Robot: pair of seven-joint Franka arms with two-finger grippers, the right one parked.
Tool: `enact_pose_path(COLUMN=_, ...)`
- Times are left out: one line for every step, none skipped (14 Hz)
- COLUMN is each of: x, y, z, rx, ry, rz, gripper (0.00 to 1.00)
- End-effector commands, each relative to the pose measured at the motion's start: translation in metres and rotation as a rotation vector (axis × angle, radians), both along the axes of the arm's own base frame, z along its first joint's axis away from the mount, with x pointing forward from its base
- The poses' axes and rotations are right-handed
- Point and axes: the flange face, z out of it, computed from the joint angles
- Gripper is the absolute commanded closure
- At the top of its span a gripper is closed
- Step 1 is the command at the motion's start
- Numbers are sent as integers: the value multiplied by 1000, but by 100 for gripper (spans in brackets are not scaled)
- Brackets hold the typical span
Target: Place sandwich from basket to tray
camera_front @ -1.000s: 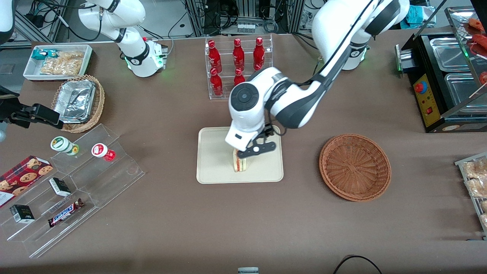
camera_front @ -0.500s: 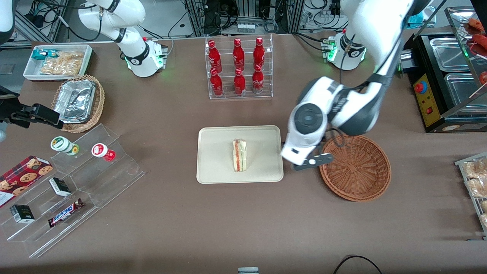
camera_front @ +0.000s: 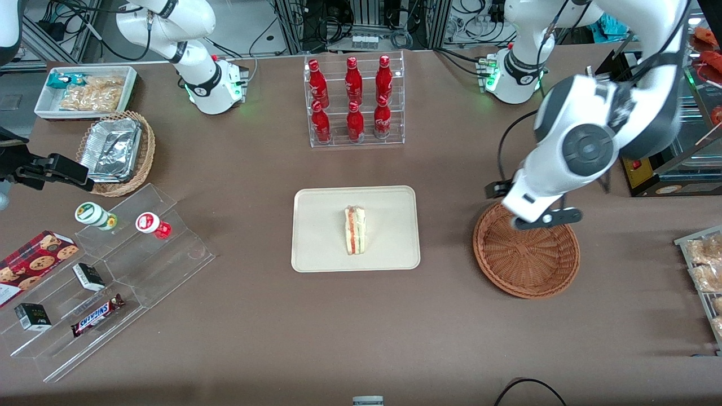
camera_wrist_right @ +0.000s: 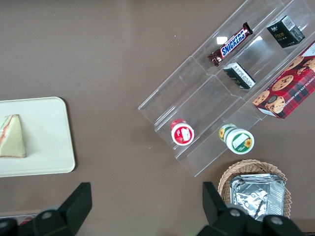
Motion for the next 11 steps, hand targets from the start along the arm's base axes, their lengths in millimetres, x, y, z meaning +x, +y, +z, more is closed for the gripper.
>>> enact_pose_path(x=-20, y=36, z=38, rx=-38, ry=14, rz=-38, gripper=0)
enact_pose_path(x=-20, y=57, z=51, rx=-89, ry=27, rz=-46, gripper=0)
enact_pose_path(x=-21, y=78, z=69, rx=-130, ry=9, rz=-52, gripper=0)
enact_pose_path(x=-25, y=87, z=81, rx=-149, ry=-3, rz=-90, gripper=0)
enact_pose_path(x=-28, y=104, z=93, rx=-162, ry=-25, rz=-115, gripper=0)
enact_pose_path(x=-30, y=116, z=101, rx=-172, ry=-42, rz=-147, gripper=0)
enact_pose_path(x=-32, y=128, z=112, rx=-176, ry=-71, rz=-164, gripper=0)
enact_pose_path(x=-31, y=139, z=121, rx=-176, ry=-95, rz=-168, gripper=0)
enact_pose_path(x=-29, y=145, z=133, rx=-173, ry=-124, rz=-174, gripper=0)
enact_pose_path(x=-28, y=148, z=138, rx=-163, ry=-141, rz=-173, gripper=0)
enact_pose_path(x=-27, y=150, z=144, rx=-145, ry=-156, rz=-176, gripper=0)
